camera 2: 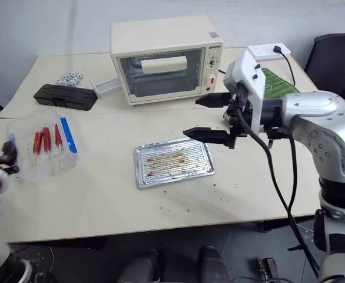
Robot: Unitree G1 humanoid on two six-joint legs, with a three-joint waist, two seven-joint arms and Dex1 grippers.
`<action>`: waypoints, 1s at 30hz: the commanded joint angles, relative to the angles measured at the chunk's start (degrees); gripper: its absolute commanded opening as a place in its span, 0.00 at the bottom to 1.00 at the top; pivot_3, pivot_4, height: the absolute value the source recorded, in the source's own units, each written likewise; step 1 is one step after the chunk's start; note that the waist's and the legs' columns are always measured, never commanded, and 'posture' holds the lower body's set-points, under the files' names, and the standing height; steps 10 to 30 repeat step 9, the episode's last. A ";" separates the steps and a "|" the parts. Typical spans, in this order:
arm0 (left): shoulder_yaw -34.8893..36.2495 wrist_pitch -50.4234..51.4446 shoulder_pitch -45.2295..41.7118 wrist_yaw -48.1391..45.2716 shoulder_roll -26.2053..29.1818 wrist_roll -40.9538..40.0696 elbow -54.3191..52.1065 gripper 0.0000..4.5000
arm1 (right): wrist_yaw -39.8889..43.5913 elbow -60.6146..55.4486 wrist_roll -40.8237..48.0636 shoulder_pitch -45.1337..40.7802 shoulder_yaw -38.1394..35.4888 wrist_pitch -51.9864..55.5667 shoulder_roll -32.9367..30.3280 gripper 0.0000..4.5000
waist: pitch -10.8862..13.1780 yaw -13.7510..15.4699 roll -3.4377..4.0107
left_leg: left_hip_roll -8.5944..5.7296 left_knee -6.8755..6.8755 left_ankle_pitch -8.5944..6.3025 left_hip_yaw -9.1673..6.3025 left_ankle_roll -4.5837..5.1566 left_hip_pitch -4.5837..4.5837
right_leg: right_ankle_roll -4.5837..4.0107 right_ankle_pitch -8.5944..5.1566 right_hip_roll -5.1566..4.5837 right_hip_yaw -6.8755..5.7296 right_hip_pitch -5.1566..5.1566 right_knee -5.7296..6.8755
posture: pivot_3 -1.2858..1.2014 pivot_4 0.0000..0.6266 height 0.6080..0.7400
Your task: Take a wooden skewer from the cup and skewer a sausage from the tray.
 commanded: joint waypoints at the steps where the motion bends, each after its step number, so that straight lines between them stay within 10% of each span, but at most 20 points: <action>1: 4.89 0.59 4.87 -3.10 0.90 -2.29 -6.40 0.62 | 2.32 0.27 0.70 0.07 -2.25 -1.49 -1.66 1.00 | 0.00 0.12 0.00 | 0.01 -0.01 0.00 0.00 0.00 0.01 | 0.00 0.00 -0.01 -0.01 0.02 -0.21 | 0.52 0.24 1.00; 9: 3.09 -9.14 16.89 6.66 -6.49 -12.60 -6.46 0.62 | 3.39 1.28 -0.46 0.14 -1.03 -2.82 -1.17 1.00 | -0.05 0.40 -0.08 | 0.06 0.03 -0.02 -0.07 0.01 0.06 | -0.02 0.01 -0.14 0.05 0.12 -0.31 | 0.52 0.24 1.00; 30: 3.09 -9.14 16.89 6.66 -6.49 -12.60 -6.46 0.62 | 3.39 1.28 -0.46 0.14 -1.03 -2.82 -1.17 1.00 | -0.05 0.40 -0.08 | 0.06 0.03 -0.02 -0.07 0.01 0.06 | -0.02 0.01 -0.14 0.05 0.12 -0.31 | 0.52 0.24 1.00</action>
